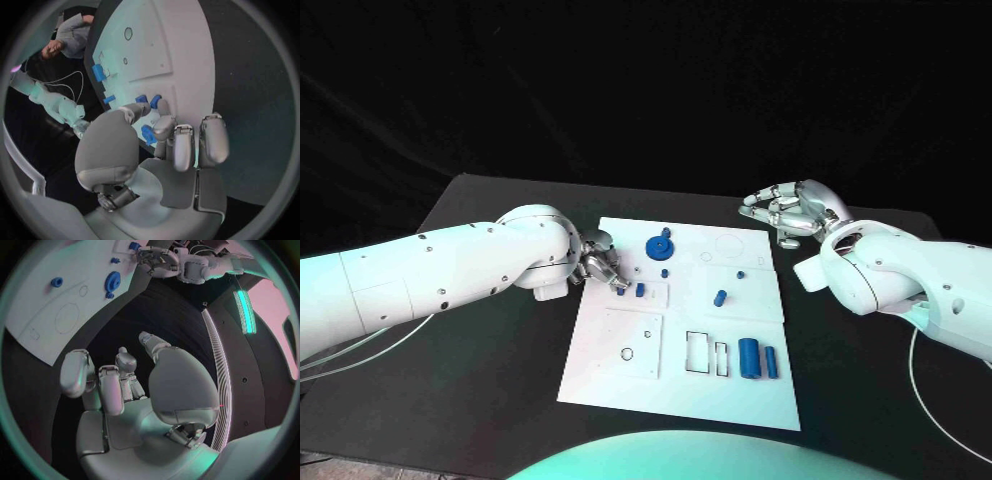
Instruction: Assemble the parts on the task board
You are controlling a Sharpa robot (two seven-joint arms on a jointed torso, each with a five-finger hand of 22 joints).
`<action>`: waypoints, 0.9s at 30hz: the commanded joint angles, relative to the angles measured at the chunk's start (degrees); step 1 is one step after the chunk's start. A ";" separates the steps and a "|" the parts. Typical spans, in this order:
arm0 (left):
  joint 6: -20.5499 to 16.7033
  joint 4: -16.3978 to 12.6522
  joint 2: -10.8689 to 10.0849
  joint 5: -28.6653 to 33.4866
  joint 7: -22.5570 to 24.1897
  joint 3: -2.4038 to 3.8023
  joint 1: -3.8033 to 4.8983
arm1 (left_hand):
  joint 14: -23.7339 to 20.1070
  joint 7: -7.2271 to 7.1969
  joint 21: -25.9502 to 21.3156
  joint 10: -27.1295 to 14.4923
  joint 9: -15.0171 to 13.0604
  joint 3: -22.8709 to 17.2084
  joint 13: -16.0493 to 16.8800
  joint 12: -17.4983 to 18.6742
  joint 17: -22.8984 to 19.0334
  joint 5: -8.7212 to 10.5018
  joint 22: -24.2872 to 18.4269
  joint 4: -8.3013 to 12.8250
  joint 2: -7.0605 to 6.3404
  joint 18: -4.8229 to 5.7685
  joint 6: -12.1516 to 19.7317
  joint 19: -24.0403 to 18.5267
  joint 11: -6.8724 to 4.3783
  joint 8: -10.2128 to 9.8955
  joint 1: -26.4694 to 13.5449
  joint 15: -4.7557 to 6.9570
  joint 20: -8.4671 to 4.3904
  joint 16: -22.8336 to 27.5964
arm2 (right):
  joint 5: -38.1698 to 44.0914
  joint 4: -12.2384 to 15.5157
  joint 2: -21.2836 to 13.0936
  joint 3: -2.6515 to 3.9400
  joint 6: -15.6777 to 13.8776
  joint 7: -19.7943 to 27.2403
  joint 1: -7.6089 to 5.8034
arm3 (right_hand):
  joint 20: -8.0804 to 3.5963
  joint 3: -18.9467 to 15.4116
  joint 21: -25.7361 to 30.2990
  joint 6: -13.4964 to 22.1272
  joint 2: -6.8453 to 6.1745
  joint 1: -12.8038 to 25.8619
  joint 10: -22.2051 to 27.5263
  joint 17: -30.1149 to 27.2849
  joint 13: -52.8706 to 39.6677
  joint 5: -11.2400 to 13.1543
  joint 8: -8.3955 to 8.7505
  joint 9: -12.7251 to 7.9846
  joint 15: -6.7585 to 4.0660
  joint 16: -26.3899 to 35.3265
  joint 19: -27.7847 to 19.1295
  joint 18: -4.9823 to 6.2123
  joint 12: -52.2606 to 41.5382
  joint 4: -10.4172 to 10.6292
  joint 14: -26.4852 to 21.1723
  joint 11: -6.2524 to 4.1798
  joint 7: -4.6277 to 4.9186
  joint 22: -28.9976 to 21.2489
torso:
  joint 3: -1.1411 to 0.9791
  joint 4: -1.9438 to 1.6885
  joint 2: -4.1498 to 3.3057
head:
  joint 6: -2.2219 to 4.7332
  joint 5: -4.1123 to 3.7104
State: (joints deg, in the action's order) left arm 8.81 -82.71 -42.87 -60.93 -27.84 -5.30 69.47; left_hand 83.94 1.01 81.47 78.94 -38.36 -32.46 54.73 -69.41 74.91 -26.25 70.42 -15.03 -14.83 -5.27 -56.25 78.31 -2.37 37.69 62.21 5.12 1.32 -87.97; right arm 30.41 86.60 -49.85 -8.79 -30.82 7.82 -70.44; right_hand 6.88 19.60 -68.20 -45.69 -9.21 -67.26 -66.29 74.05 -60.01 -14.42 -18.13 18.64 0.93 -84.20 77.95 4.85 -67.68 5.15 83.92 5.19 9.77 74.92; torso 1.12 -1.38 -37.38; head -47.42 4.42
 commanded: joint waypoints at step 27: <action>-20.63 -2.06 -0.99 3.67 19.57 1.98 -0.06 | -19.50 8.30 -26.40 -26.71 3.35 6.52 -26.77 25.08 -36.32 0.02 -35.20 0.52 0.19 -4.69 15.30 -25.16 7.30 -7.89 10.98 -6.06 4.72 26.57 | 0.51 -0.33 0.08 0.00 0.21 0.57 0.10 | -0.08 -0.06 0.47 0.52 -0.24 0.07 1.38 -0.17 1.24 -0.12 -0.28 0.05 -0.12 0.45 -0.16 0.32 0.81 0.50 1.63 -0.08 0.18 2.45 | -0.01 0.00 -0.08 | 1.34 -0.84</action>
State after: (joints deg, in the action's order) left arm -2.79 -84.71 -44.32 -57.08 -19.87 -3.19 69.41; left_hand 69.02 8.50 57.60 55.03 -35.89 -24.97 29.33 -46.51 44.91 -26.16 37.18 -15.29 -14.34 -9.77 -42.36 54.97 4.10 30.75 70.22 -0.18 5.32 -66.15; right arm 30.41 86.27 -49.78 -8.79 -30.85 7.85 -70.39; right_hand 6.88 19.45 -67.96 -45.53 -9.21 -67.26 -65.36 73.92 -58.82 -14.42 -18.16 18.63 0.93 -83.98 77.95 4.85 -67.09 5.31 83.92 5.10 9.93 74.90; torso 1.09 -1.33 -37.38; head -46.24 3.80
